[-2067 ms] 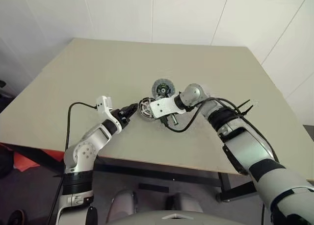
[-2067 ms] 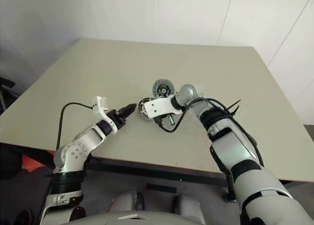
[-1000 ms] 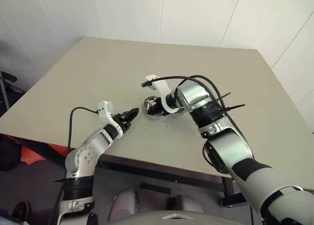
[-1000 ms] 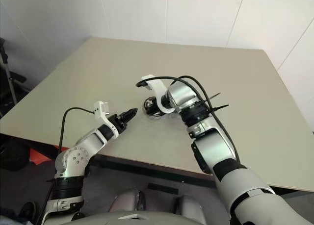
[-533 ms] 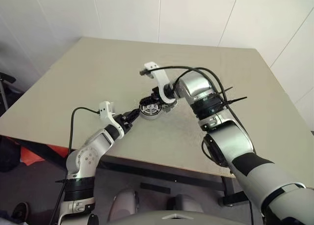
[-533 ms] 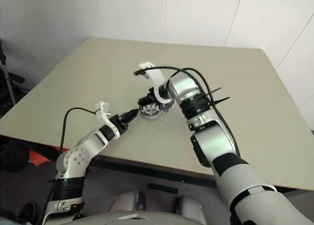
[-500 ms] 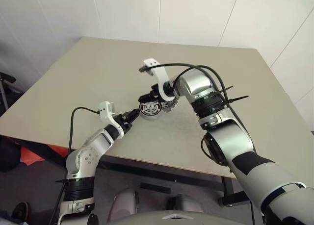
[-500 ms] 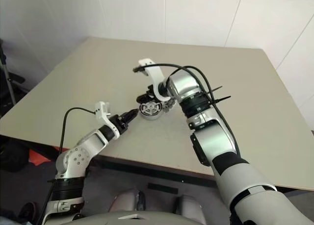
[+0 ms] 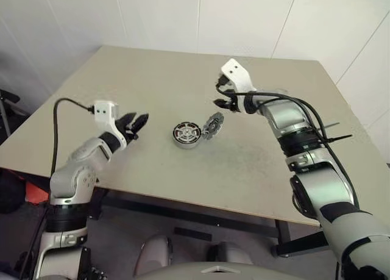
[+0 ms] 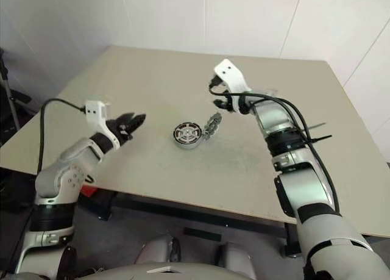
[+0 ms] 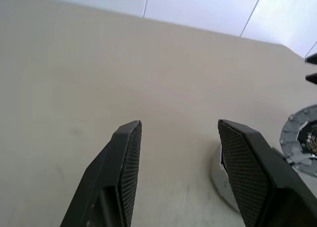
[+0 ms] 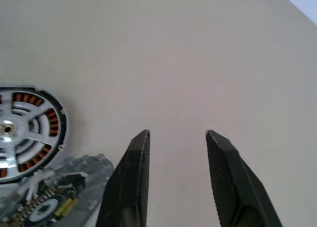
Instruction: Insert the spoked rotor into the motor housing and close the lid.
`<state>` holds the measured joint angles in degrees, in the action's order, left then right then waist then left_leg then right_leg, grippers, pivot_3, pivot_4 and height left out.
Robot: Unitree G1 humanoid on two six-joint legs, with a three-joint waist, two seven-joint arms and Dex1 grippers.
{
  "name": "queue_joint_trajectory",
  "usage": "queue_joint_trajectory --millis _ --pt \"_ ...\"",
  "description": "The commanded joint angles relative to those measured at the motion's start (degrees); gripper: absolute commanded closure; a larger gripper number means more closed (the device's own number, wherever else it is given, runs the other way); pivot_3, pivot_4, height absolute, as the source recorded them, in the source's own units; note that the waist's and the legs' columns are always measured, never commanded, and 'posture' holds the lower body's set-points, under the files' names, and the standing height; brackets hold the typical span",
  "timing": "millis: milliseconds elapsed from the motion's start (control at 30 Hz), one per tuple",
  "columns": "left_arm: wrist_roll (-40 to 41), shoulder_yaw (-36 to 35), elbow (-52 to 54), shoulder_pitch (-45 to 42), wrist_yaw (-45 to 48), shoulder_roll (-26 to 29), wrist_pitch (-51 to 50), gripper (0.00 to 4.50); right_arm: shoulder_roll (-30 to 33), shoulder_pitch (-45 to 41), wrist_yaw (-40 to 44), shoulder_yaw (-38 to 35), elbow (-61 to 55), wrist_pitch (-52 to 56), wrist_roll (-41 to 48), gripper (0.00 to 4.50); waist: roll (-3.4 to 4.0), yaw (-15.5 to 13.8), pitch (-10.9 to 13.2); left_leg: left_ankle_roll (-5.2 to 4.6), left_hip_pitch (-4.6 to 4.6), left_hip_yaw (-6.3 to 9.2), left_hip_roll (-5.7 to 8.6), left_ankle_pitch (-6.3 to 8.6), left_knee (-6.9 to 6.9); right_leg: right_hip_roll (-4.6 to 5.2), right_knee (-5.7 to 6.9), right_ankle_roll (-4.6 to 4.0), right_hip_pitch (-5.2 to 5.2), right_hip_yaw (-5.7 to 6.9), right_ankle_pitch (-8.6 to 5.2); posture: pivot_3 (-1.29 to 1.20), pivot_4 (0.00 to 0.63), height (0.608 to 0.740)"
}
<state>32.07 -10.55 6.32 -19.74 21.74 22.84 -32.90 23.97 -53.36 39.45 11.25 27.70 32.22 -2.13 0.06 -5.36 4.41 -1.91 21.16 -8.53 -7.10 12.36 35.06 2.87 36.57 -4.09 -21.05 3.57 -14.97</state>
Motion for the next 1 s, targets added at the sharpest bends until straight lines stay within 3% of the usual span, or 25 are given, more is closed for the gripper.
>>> queue_joint_trajectory --millis 33,100,433,800,1000 --pt "-1.2 0.7 -1.5 -0.6 2.5 -0.1 2.2 1.90 0.7 1.9 0.3 -1.7 -7.2 1.1 1.3 3.63 0.01 0.1 0.0 -0.01 0.01 -0.01 0.00 0.00 0.00 0.00 0.00 -0.02 -0.01 0.00 -0.01 0.00 0.000 0.740" --pt "-1.7 1.1 -2.4 -0.4 2.9 -0.6 2.3 1.90 1.7 5.4 1.4 -0.3 -11.7 2.8 0.8 4.26 0.00 0.0 0.0 -0.05 0.02 -0.01 -0.01 0.02 0.00 -0.01 0.02 -0.05 -0.03 0.00 -0.02 0.00 0.000 0.740" --pt "-3.3 1.6 -3.3 0.2 3.5 -1.1 1.9 1.90 6.1 15.4 4.9 4.4 -22.2 5.6 -0.7 4.26 0.00 -0.1 0.0 -0.11 -0.03 0.00 -0.03 0.01 0.05 -0.01 0.02 -0.09 0.05 0.01 -0.04 0.00 0.000 0.740" --pt "-4.2 0.5 -2.7 0.1 2.2 -1.3 1.3 1.90 1.7 12.6 9.2 7.0 -33.9 13.0 4.5 4.26 0.00 -0.1 0.0 -0.12 -0.04 0.00 -0.07 -0.02 0.05 -0.03 0.07 -0.14 0.02 0.01 -0.03 0.00 0.000 0.740" --pt "-4.2 0.5 -1.6 0.7 1.9 -1.7 1.1 1.90 -2.9 10.4 6.7 9.0 -28.1 10.6 3.2 4.26 0.00 0.0 0.0 -0.08 -0.09 0.00 -0.07 -0.03 0.05 -0.03 0.07 -0.15 0.06 0.01 -0.02 0.00 0.000 0.740"
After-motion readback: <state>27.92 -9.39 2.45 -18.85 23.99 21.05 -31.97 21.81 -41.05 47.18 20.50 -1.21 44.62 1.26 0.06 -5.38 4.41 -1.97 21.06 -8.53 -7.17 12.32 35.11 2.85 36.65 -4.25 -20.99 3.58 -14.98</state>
